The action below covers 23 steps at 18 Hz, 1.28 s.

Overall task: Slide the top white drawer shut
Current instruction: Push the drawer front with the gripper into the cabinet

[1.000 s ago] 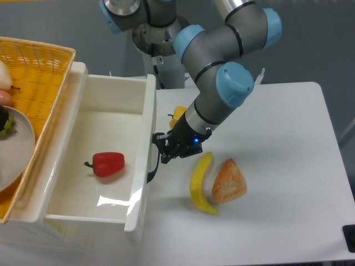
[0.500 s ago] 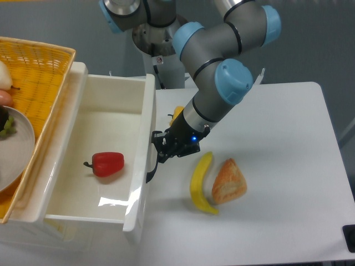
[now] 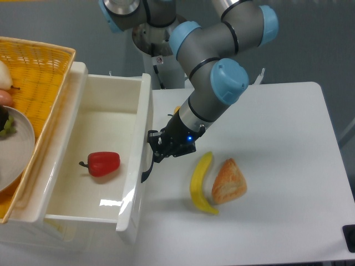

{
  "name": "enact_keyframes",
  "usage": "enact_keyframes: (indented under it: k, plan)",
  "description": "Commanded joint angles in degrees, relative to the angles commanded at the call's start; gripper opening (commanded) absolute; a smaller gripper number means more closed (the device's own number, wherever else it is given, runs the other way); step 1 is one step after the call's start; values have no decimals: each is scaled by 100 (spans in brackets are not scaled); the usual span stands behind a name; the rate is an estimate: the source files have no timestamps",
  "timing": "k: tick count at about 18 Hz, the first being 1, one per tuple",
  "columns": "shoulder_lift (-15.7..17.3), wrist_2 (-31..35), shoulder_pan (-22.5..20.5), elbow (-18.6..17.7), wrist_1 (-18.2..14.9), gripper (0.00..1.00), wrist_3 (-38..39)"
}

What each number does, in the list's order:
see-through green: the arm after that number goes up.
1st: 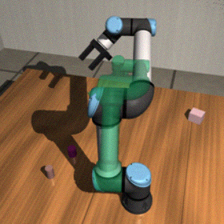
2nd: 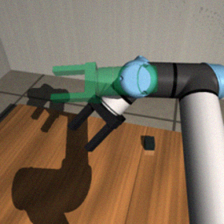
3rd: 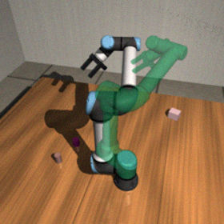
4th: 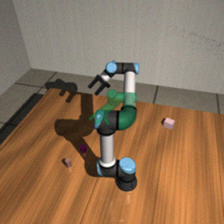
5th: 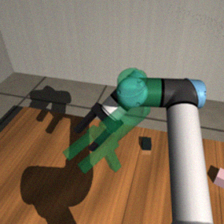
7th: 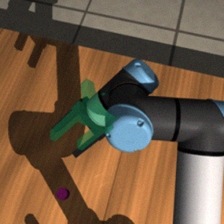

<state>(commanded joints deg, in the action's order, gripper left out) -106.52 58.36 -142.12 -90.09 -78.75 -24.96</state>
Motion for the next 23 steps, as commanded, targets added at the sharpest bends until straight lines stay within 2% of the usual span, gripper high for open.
enact_keyframes:
  k: [23]
  plan:
    - [79, 62, 527, 18, 53, 8, 404]
